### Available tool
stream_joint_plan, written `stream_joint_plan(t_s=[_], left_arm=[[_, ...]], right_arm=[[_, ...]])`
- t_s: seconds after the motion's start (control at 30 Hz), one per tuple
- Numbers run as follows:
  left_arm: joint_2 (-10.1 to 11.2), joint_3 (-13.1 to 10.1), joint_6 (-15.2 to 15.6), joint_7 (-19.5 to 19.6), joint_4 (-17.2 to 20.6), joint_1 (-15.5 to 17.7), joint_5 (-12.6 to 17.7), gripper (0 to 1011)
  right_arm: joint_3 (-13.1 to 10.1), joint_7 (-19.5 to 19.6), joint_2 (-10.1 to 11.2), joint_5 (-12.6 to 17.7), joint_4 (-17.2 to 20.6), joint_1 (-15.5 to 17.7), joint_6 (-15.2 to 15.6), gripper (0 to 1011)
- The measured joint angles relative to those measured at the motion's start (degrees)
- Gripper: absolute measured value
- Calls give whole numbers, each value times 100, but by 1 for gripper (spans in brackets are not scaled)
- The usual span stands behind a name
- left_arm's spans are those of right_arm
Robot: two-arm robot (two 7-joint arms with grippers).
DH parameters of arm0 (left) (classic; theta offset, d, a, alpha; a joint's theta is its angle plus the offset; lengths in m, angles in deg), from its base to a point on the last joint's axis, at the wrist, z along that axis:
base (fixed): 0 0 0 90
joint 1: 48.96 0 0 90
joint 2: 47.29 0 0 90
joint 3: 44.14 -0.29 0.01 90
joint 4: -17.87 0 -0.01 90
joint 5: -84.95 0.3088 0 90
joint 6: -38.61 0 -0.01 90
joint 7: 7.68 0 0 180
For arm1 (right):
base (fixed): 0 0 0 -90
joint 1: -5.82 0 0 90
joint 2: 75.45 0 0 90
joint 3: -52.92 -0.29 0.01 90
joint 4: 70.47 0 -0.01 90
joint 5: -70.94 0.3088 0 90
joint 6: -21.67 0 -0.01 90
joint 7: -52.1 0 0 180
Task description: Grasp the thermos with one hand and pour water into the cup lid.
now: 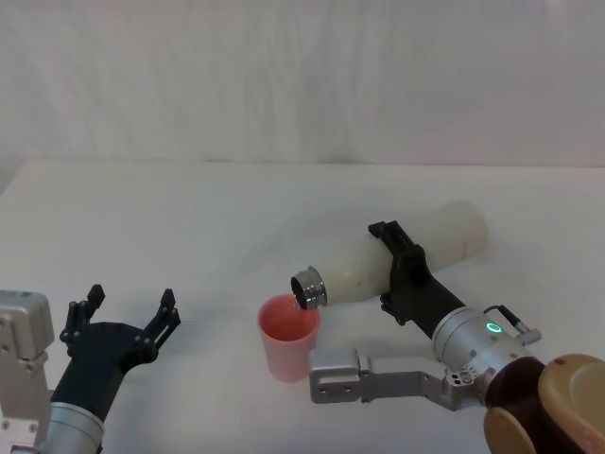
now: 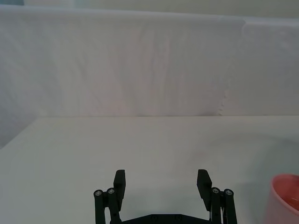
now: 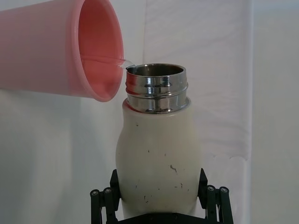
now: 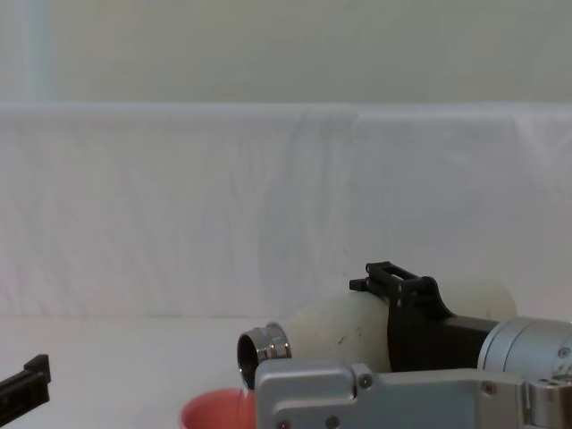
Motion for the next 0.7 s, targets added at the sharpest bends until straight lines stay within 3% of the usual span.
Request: stream_joint_plan(t_s=[0.7], left_arm=[[0, 0, 0, 0, 0, 0, 0, 1001]], right_arm=[[29, -19, -15, -34, -33, -48, -5, 958]])
